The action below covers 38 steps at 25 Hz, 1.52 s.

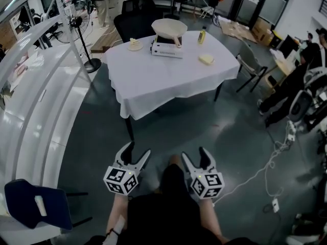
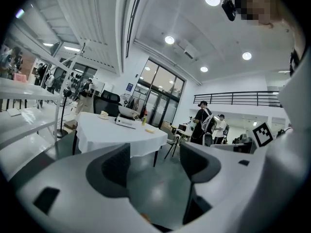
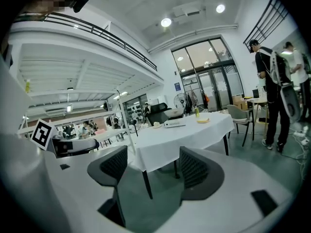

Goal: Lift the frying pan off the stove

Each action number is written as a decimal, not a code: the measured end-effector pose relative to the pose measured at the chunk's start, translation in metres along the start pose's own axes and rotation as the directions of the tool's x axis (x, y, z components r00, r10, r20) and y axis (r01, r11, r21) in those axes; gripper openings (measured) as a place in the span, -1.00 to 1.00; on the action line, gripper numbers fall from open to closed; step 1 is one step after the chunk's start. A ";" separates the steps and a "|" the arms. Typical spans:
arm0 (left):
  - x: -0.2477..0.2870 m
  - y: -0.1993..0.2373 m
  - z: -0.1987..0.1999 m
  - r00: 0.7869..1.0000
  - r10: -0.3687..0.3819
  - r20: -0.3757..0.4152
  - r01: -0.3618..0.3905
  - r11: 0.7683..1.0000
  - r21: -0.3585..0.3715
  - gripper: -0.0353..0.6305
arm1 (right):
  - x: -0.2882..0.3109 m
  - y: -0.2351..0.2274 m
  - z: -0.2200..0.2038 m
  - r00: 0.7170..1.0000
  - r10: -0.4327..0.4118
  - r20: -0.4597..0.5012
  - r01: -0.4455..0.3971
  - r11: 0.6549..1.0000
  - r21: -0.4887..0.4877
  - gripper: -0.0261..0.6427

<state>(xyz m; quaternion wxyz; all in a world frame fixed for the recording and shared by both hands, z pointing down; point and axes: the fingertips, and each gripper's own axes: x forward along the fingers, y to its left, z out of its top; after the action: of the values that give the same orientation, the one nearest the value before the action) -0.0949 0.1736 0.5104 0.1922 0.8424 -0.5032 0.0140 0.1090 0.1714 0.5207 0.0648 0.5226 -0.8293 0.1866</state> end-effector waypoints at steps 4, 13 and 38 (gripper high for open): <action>0.015 0.009 0.007 1.000 0.005 0.012 -0.005 1.000 0.011 0.02 | 0.017 -0.007 0.007 1.000 0.017 -0.001 -0.017 1.000 -0.012 0.04; 0.082 0.023 0.035 1.000 -0.008 0.025 0.007 1.000 0.028 0.02 | 0.070 -0.040 0.038 0.999 0.051 -0.002 -0.051 0.998 -0.028 0.04; 0.258 0.063 0.096 0.995 0.061 0.079 -0.064 0.997 0.043 0.02 | 0.225 -0.141 0.123 0.981 0.193 0.003 -0.192 0.979 -0.067 0.04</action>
<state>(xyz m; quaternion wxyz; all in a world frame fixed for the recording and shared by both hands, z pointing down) -0.0373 -0.1026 0.4974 0.1527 0.8303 -0.5360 -0.0011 0.1457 -0.1186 0.5097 0.0599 0.4384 -0.8821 0.1617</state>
